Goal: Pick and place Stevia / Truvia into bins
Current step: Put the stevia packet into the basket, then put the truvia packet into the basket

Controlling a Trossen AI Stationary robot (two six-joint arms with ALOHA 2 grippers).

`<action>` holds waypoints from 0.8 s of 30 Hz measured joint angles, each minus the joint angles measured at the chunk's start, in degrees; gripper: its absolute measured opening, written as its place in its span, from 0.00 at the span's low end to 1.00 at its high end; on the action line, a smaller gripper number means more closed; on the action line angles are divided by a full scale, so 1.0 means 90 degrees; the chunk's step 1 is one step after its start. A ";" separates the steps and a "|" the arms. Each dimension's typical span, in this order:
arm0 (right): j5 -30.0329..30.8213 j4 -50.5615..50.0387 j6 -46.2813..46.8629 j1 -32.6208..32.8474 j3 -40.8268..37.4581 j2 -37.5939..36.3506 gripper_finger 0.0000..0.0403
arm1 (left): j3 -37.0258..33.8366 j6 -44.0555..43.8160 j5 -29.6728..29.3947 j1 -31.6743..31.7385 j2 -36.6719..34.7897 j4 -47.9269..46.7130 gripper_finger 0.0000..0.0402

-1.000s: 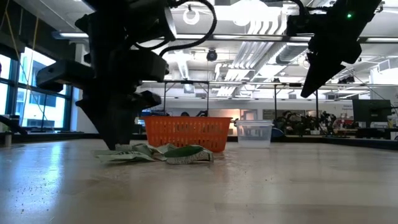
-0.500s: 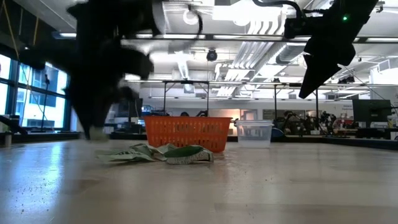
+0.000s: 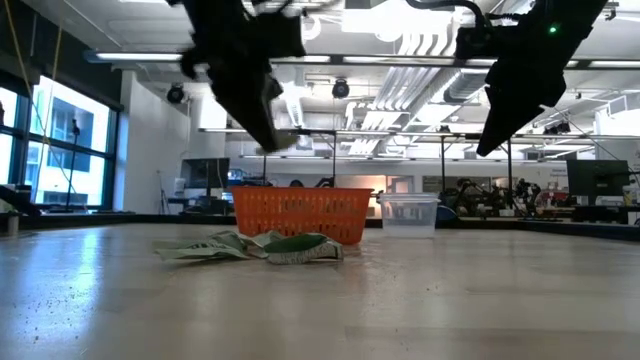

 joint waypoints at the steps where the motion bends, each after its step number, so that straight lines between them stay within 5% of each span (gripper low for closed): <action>1: -0.0006 -0.0027 0.0035 0.0004 0.0000 0.0000 0.52 | 0.0000 0.0074 -0.0053 0.0164 0.0113 0.0130 0.08; 9: -0.0225 -0.0137 0.0409 0.0215 -0.0002 0.0000 0.52 | 0.0008 0.0280 0.0019 0.0429 0.0391 0.0446 0.39; 15: -0.0168 0.0009 0.0082 0.0454 -0.0002 0.0000 0.52 | 0.0461 0.0069 0.0554 -0.0137 0.0187 -0.0807 0.59; 24: -0.1209 0.2183 -0.2581 0.0429 -0.0002 0.0128 0.52 | 0.0584 -0.0989 0.0706 -0.1444 0.0090 -0.1822 0.54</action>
